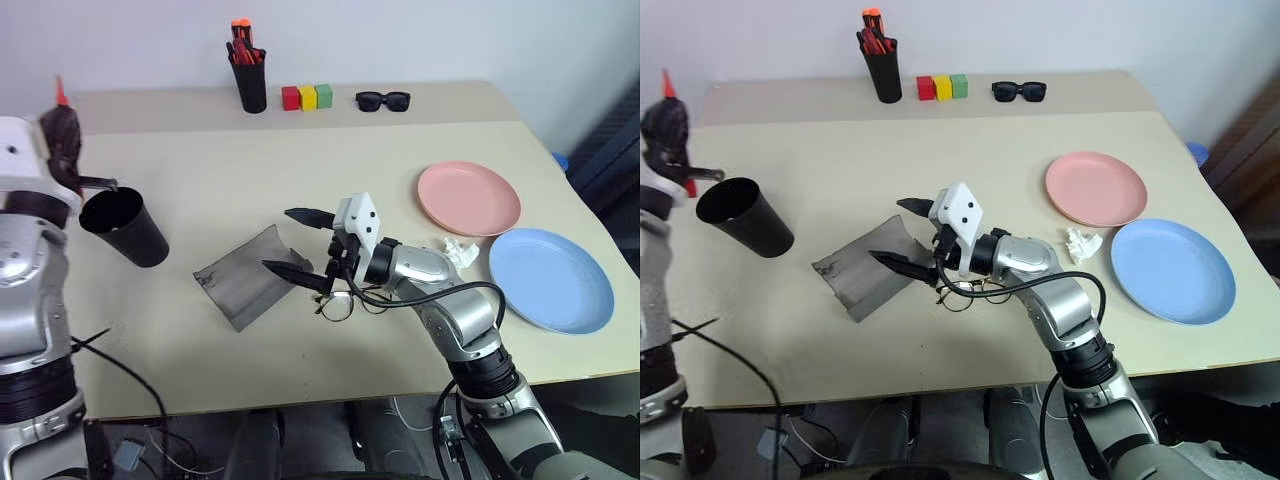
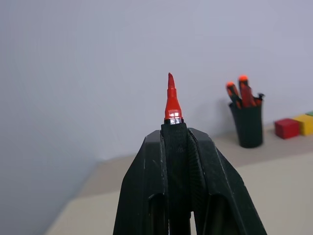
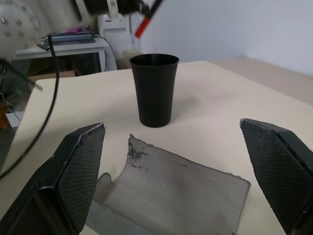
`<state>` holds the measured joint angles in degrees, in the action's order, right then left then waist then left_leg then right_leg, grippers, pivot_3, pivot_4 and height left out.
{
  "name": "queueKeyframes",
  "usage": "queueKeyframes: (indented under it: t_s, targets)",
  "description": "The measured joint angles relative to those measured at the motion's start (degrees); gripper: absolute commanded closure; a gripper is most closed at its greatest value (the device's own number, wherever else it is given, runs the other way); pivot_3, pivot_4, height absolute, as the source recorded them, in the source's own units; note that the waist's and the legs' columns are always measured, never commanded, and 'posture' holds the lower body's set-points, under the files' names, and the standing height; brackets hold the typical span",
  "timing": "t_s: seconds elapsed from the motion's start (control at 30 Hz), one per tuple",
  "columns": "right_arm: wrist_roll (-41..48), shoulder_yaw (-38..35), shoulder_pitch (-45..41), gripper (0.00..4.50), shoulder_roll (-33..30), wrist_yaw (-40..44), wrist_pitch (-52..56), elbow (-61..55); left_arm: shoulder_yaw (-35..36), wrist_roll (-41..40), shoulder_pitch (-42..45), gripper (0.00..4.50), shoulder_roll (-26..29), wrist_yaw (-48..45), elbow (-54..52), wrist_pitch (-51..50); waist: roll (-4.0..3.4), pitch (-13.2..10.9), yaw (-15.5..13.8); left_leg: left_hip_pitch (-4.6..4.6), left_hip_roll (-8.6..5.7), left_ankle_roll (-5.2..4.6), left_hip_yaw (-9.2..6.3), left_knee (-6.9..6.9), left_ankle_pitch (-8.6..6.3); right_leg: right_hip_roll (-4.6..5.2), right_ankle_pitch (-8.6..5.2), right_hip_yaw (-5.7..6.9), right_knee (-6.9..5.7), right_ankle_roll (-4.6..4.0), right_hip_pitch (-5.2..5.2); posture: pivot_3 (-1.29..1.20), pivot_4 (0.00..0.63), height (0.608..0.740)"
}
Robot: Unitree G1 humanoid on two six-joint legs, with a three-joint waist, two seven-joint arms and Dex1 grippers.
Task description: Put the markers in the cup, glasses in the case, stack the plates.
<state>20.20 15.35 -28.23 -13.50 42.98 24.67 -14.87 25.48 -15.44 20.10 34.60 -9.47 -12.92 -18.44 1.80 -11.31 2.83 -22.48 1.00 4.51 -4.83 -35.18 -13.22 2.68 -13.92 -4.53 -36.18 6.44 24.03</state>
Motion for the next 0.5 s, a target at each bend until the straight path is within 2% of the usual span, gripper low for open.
queueKeyframes:
  t_s: [0.33, 0.5]
  targets:
    - [-0.4, 0.0, 0.0, 0.0, 0.1, -0.7, 0.0, 0.0, -0.1, 1.4, -1.4, 4.47, -3.3, 0.3, 3.8, 3.1, 0.01, 0.0, -0.3, -0.03, -0.01, 0.0, 0.0, -0.05, 0.0, 0.02, 0.0, 0.0, 0.01, 0.01, -0.02, 0.0, 0.15, 0.74]
    - [-0.4, 0.0, 0.0, 0.0, 0.2, -0.9, 0.0, 0.0, 0.0, 1.1, -1.4, 2.13, -3.7, 0.6, 3.8, 2.9, 0.01, 0.0, -0.3, -0.03, -0.01, 0.0, -0.01, -0.05, 0.0, 0.01, 0.0, 0.01, 0.01, 0.01, -0.02, 0.0, 0.15, 0.74]
